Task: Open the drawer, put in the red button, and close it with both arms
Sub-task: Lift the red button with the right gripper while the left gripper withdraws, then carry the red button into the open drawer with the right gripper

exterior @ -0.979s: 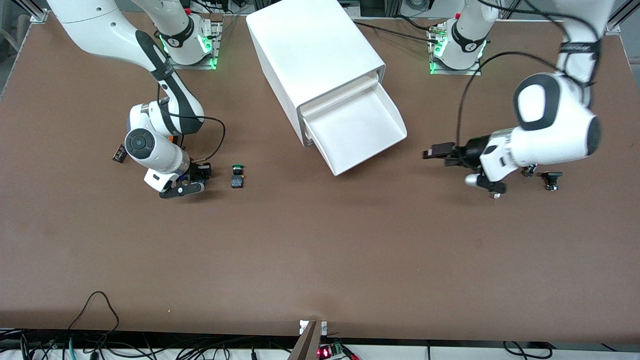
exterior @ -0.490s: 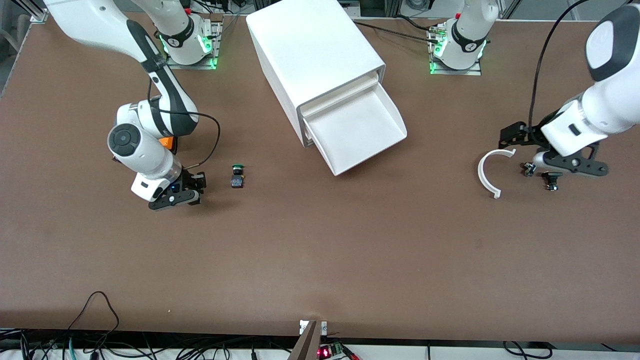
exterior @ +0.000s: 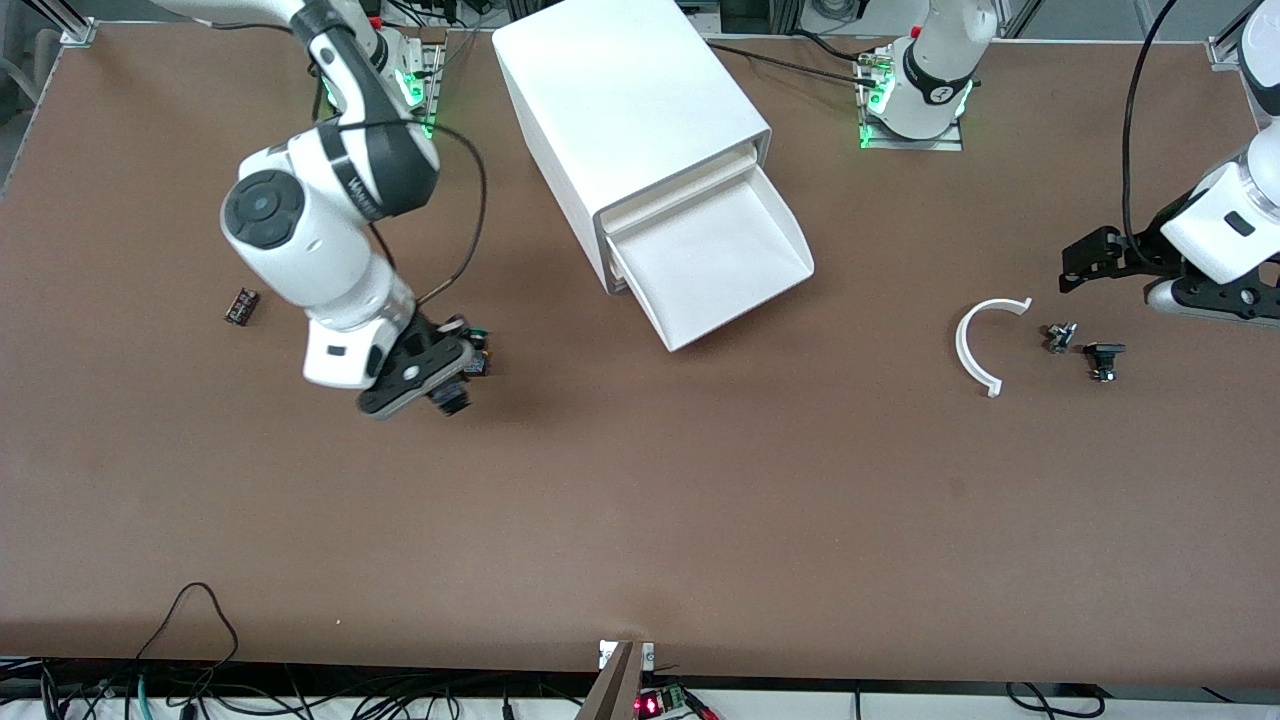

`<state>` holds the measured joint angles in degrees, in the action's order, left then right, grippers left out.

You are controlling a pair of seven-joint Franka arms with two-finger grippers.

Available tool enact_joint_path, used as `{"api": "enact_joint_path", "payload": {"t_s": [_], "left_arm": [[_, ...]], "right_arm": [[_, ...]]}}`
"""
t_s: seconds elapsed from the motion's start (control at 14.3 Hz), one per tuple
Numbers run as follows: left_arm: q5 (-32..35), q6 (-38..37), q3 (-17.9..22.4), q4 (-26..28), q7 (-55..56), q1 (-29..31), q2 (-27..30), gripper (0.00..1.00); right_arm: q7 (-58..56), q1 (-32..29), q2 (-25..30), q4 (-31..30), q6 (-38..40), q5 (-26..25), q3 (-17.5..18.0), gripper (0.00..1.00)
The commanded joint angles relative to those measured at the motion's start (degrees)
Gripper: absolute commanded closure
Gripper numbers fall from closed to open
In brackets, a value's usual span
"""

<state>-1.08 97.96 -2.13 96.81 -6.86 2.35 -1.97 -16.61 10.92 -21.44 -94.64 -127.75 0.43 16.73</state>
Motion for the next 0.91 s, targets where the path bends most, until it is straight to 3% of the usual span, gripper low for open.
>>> {"api": "enact_joint_path", "payload": {"t_s": [0.0, 0.56, 0.84], "left_arm": [[1.5, 0.4, 0.1, -0.3, 0.8, -0.5, 0.2, 0.0], [4.7, 0.5, 0.1, -1.1, 3.2, -1.3, 0.4, 0.0], [5.4, 0.6, 0.1, -1.1, 3.4, -1.4, 0.4, 0.0]], "right_arm": [[-12.4, 3.3, -4.3, 6.2, 0.7, 2.8, 2.1, 0.68], [-26.3, 19.3, -11.0, 18.3, 3.1, 2.0, 1.3, 0.67], [-28.7, 27.2, -14.7, 22.9, 8.4, -3.0, -1.8, 0.67]]}}
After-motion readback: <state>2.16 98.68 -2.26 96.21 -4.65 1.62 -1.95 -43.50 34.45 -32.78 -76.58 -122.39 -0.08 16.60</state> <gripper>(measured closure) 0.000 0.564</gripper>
